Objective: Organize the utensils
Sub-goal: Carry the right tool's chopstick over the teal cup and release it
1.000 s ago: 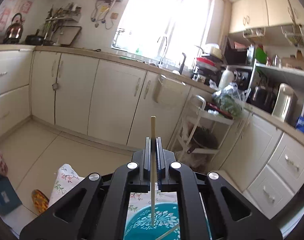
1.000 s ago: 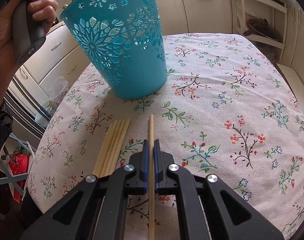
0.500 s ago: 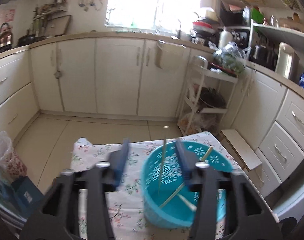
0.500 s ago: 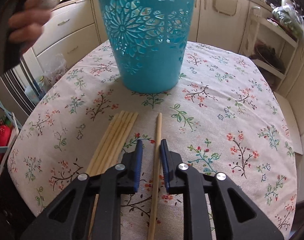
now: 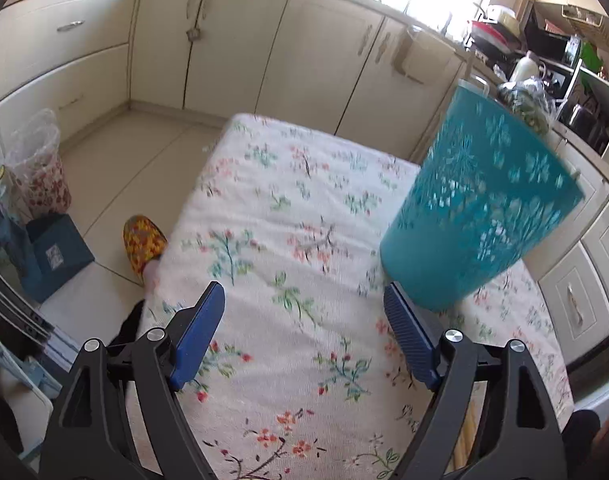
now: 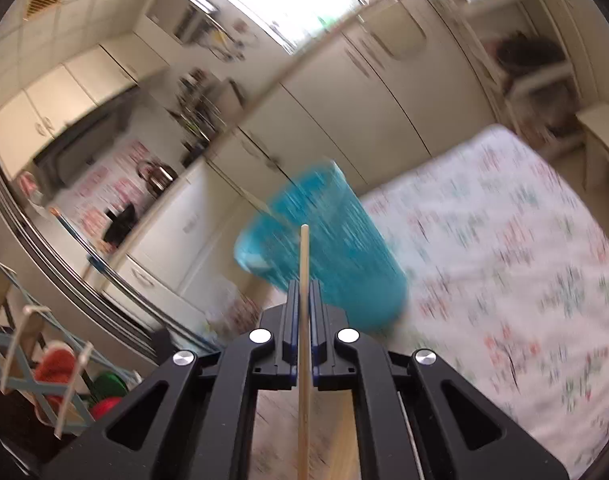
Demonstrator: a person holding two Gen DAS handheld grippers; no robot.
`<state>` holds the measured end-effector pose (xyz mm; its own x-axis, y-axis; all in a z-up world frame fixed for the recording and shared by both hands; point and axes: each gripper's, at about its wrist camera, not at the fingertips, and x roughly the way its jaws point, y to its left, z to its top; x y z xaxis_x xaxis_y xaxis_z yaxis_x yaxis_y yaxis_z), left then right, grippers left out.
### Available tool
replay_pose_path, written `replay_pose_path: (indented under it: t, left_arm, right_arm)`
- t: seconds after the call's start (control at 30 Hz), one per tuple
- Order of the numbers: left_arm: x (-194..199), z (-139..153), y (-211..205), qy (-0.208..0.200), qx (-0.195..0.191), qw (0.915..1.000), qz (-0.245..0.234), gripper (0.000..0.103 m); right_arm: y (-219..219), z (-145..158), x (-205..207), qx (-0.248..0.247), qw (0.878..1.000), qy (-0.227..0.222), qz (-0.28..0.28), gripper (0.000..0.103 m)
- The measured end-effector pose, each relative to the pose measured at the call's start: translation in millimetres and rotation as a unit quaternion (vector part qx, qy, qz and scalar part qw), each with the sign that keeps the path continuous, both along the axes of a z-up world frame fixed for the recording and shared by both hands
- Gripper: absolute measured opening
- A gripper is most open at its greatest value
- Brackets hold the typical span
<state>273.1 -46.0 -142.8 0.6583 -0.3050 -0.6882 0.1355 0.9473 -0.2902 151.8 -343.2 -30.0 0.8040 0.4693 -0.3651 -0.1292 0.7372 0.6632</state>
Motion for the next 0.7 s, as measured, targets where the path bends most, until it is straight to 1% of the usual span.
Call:
replay_pose_path:
  t: [0.03,0.07,0.13,0.2,0.27,0.33,0.4,0.5,0.57,0.6,0.7]
  left_arm:
    - [-1,-1,-4,0.000,0.006,1.0000,-0.004,0.078]
    - [-2,2,-5,-0.012,0.009,0.9999,-0.007,0.078]
    - [-2,0,-4,-0.013,0.009,0.9999,-0.005,0.081]
    - [1,-4,-3,0.000,0.003,1.0000,-0.004,0.081]
    - [2,-4,-1,0.001,-0.005,1.0000,0.000,0.081]
    - [2,-5,1,0.003,-0.010,0.9999,0.000,0.081]
    - [4,-4,1,0.004,-0.012,0.9999,0.000,0.081]
    - [5,-5,2,0.004,-0.017,0.9998,-0.002,0.081]
    - [5,-6,2,0.006,-0.022,0.9997,-0.002,0.081]
    - [5,-6,3,0.006,-0.024,0.9997,-0.001,0.081]
    - [5,-6,3,0.007,-0.026,0.9996,0.000,0.081]
  right_arm:
    - [2,16,7,0.006,1.000,-0.025,-0.002,0.005]
    - [5,31,16,0.006,0.999,-0.046,-0.007,0.005]
    - [12,56,38,0.002,0.996,-0.085,-0.017,0.005]
    - [22,75,63,-0.019,0.992,-0.118,-0.037,0.005]
    - [30,82,84,-0.032,0.989,-0.133,-0.060,0.005]
    - [35,85,101,-0.050,0.985,-0.141,-0.087,0.005]
    - [44,81,115,-0.081,0.981,-0.142,-0.105,0.005]
    - [53,68,128,-0.122,0.980,-0.122,-0.103,0.005]
    - [55,62,129,-0.156,0.976,-0.115,-0.101,0.006]
    - [55,57,128,-0.164,0.975,-0.112,-0.100,0.006]
    - [50,52,127,-0.167,0.976,-0.102,-0.091,0.006]
